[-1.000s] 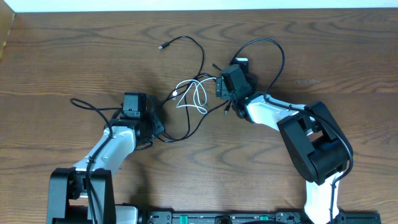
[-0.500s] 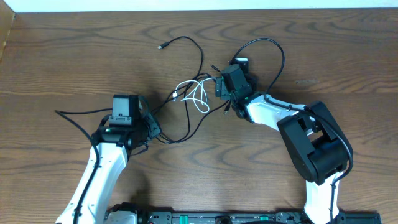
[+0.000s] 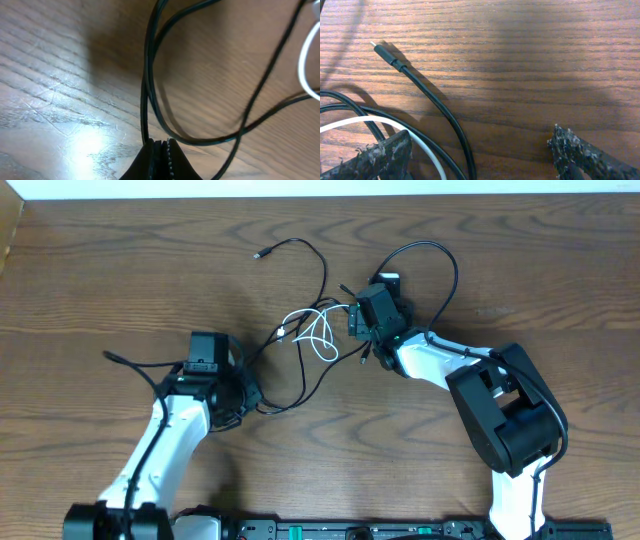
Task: Untangle cables
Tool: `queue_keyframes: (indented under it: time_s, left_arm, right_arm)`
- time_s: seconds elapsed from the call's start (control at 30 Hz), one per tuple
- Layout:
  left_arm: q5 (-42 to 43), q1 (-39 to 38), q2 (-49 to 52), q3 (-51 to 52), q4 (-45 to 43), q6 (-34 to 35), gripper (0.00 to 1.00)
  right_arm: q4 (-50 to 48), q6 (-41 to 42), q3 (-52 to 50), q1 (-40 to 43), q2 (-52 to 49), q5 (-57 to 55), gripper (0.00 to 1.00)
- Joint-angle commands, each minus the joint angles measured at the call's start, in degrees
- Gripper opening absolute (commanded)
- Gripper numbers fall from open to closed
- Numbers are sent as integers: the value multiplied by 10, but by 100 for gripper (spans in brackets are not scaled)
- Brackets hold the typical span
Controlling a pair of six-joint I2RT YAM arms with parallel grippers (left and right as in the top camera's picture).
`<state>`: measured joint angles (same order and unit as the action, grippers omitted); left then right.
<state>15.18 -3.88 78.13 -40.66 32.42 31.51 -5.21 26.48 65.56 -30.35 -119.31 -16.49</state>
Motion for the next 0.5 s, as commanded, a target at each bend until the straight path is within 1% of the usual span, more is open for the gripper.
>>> queue_keyframes:
  time_s: [0.0,0.17,0.4,0.47]
  left_arm:
    - [7,-1,34,-8,3,-1,8]
    - [6,-1,80,-8,-2,-2,8]
    - [0,-1,143,-8,-33,-10,8]
    - [-15,-1,154,-8,-36,-10,8]
  right_arm:
    - [22,15,-21,3,-33,40,86]
    - [22,15,-21,3,-33,40,84]
    - [23,15,-21,3,-33,40,84]
    - [24,15,-21,3,-33,40,84]
